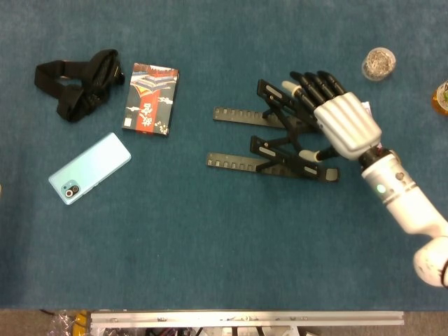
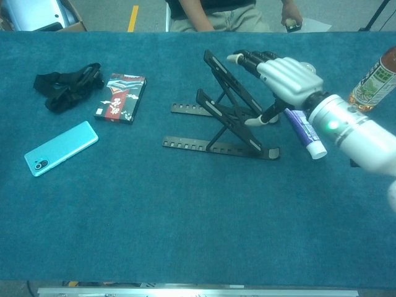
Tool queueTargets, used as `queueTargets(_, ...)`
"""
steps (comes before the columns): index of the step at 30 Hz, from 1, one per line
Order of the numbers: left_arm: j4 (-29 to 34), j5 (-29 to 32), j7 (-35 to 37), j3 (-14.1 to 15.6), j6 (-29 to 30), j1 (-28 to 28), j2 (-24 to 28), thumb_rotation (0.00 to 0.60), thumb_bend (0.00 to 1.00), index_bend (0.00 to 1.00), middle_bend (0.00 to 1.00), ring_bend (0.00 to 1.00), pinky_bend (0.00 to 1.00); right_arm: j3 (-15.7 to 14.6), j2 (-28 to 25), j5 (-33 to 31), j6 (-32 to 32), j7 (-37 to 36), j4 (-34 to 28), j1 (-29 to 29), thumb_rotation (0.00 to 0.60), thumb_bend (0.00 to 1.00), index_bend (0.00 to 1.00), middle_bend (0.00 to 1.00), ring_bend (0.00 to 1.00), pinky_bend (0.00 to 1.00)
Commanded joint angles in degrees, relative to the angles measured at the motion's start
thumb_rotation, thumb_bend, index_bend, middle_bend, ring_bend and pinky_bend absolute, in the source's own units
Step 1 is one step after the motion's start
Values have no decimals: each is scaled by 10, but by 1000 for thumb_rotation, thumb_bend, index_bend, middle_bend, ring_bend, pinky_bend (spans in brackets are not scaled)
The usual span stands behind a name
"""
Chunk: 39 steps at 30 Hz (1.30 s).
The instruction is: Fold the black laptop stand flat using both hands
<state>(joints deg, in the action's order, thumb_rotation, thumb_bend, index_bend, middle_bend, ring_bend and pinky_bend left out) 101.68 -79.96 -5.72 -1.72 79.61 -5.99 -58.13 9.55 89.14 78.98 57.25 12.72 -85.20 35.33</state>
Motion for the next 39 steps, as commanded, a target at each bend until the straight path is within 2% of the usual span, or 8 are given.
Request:
queueTargets(1,2,-1,-1,0,1,0,1,600,285,0,0,0,0,-5,-53,22,10,-36,-72,-6,537,22,0,0,0,67)
queueTargets(7,7,0,-5,0,6,3,6,600,285,0,0,0,0,-3,-110,31,3,-95,-151,-5,537,26,0,0,0,67)
queueTargets(11,9,1,-7,1,6,3,6,600,285,0,0,0,0,-5,-123,36,-5,-130,-170,-3,535,26,0,0,0,67)
queueTargets(13,11,1,-10,1,4,2,4,600,285,0,0,0,0,-9,-125,36,-29,-190,-187,5,536,26,0,0,0,67)
queueTargets(20,16,4,-17,0,6,2,7,600,285,0,0,0,0,-15,-109,57,-89,-330,-154,43,539,26,0,0,0,67)
queueTargets(29,17,7,-16,1,12,8,10,600,285,0,0,0,0,-25,-72,72,-124,-427,-110,76,539,30,0,14,0,76)
queueTargets(33,17,7,-14,1,16,11,13,600,285,0,0,0,0,-26,-63,69,-131,-462,-91,84,537,49,0,59,10,189)
queueTargets(39,18,8,-15,2,18,13,14,600,285,0,0,0,0,-33,-75,78,-136,-520,-82,91,537,60,0,109,161,407)
